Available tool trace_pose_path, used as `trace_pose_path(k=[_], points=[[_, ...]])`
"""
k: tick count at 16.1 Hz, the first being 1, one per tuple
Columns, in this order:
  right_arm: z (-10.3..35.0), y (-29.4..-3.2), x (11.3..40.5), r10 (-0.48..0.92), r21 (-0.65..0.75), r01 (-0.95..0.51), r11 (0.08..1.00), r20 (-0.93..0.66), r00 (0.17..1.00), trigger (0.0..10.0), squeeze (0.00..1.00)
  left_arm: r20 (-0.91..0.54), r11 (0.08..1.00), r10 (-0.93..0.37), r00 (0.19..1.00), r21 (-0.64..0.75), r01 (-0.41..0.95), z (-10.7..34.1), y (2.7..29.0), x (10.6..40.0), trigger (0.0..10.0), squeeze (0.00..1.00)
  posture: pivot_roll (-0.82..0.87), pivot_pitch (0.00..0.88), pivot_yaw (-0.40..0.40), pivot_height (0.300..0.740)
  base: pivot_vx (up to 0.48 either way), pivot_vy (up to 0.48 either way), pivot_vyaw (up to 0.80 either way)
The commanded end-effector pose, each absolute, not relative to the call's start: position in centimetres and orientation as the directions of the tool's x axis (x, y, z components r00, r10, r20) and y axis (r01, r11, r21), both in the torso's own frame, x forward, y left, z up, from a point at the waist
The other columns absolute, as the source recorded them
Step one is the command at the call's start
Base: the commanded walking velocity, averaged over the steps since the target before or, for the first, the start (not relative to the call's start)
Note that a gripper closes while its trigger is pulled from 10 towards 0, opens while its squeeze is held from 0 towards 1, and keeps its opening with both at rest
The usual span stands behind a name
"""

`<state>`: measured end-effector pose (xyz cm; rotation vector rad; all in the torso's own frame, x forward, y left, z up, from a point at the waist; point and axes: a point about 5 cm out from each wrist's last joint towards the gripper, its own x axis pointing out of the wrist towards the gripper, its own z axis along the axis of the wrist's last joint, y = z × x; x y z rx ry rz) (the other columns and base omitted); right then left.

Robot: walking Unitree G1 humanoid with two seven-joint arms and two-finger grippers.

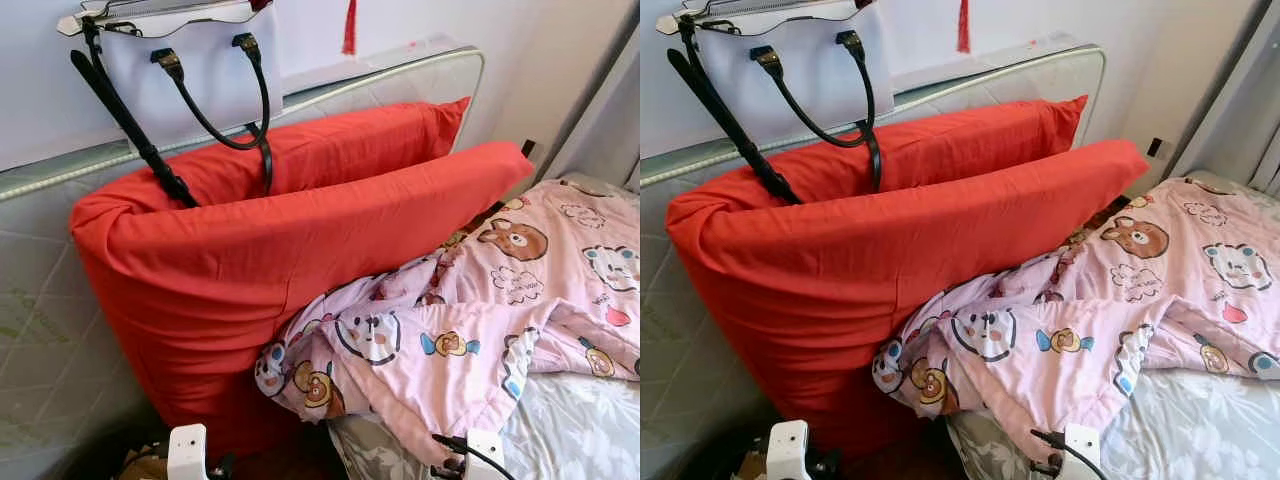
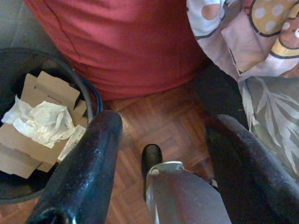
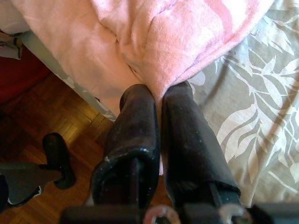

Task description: Clean up the room

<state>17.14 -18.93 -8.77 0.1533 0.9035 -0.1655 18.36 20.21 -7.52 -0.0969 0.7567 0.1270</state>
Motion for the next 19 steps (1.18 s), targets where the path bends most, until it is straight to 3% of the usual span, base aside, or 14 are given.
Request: trace_pose_path(k=[1, 19], points=[[-9.06, -19.32, 16.42, -0.081, 0.054, 0.211, 0.976, -0.807, 0.584, 10.0, 0.0, -0.702, 0.989, 0.077, 0.708, -0.035, -0.142, -7.74, 20.19, 18.0, 10.0, 0.0, 0.05, 0.0, -0.053, 0.74, 0.0, 0.0, 0.0], [-9.11, -19.97, 16.08, -0.098, 0.026, 0.204, 0.979, -0.812, 0.575, 10.0, 0.0, -0.713, 0.987, 0.087, 0.696, -0.034, -0.158, -7.81, 20.56, 17.88, 10.0, 0.0, 0.06, 0.0, -0.057, 0.74, 0.0, 0.0, 0.0]])
